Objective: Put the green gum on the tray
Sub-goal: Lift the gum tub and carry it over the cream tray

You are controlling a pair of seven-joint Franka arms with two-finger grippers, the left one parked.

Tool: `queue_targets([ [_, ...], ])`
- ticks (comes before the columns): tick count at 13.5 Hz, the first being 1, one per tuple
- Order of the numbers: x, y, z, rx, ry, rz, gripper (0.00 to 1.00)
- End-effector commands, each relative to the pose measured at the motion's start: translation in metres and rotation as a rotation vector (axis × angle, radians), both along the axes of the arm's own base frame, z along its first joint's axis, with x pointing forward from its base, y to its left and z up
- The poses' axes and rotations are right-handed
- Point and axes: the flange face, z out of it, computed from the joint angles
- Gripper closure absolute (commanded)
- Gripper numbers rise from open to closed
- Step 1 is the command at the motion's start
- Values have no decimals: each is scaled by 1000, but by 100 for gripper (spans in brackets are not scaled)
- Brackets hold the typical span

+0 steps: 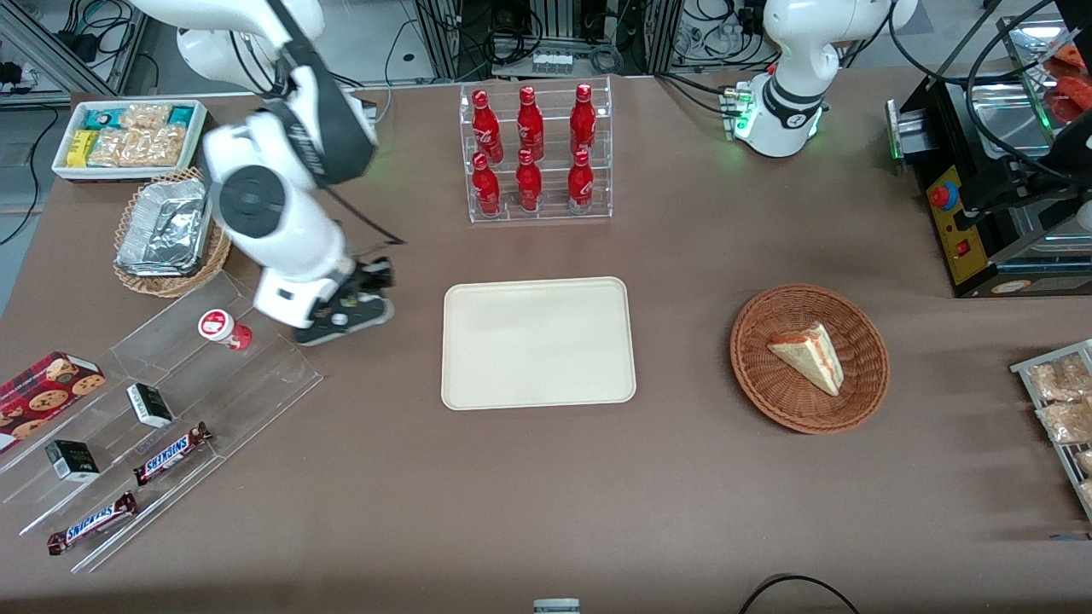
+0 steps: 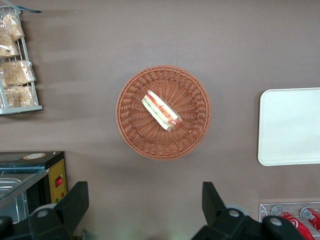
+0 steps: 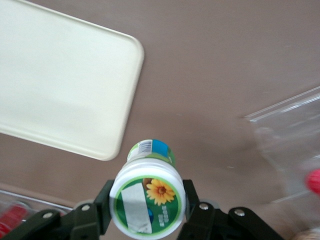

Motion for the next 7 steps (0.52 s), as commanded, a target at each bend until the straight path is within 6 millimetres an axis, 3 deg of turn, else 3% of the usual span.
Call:
queue_targets([
  [1,13,54,-24,10,-10,-96,100],
  [7,3,166,-90,12,-84,-217,100],
])
